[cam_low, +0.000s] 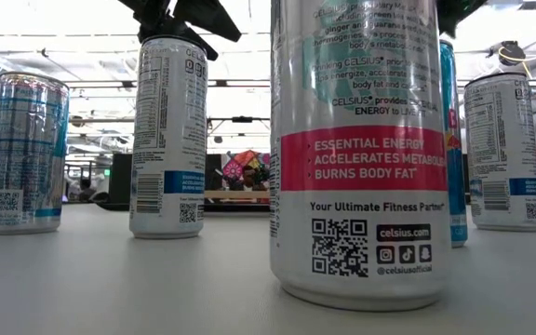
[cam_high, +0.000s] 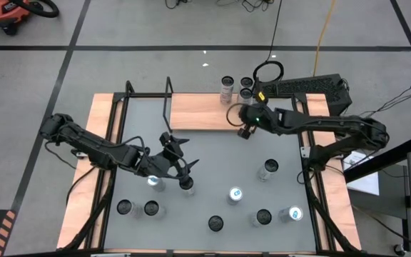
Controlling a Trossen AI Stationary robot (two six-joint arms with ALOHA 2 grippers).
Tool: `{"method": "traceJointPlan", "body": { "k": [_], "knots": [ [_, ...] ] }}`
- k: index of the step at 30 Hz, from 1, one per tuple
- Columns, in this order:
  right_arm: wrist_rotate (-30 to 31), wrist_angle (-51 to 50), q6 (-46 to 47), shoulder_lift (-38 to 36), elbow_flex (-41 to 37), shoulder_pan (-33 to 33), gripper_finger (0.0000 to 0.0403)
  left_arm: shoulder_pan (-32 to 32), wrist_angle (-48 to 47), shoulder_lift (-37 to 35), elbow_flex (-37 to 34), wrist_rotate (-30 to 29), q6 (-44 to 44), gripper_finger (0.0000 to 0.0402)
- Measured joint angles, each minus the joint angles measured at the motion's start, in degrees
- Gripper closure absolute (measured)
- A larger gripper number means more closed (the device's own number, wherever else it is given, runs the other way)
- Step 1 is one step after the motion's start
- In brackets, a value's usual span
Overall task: Place canned beverage on shelf
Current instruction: Put the left white pink soda can on the shelf aligned with the white pink soda can
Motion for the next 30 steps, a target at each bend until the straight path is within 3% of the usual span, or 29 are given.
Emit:
{"method": "traceJointPlan", "body": {
  "k": [7, 14, 23, 30],
  "knots": [
    [-0.1, -6.0, 11.8, -6.5, 0.0, 13.0, 0.0403, -0.2, 0.4, 2.5, 0.0, 1.9, -1.6, 0.0004],
    [-0.1, -4.8, 16.8, -5.1, 0.0, 27.1, 0.0403, -2.6, 5.9, 4.5, 0.0, 2.6, -3.0, 0.0004],
    [0.2, 4.6, 14.5, -1.0, 0.0, 38.6, 0.0403, -9.8, 7.3, 3.8, 0.1, 2.6, -3.0, 0.0004],
    [0.3, 14.4, 7.0, 1.4, 0.0, 42.0, 0.0403, -15.9, 5.6, 3.6, 0.1, 1.4, -2.9, 0.0004]
  ]
}}
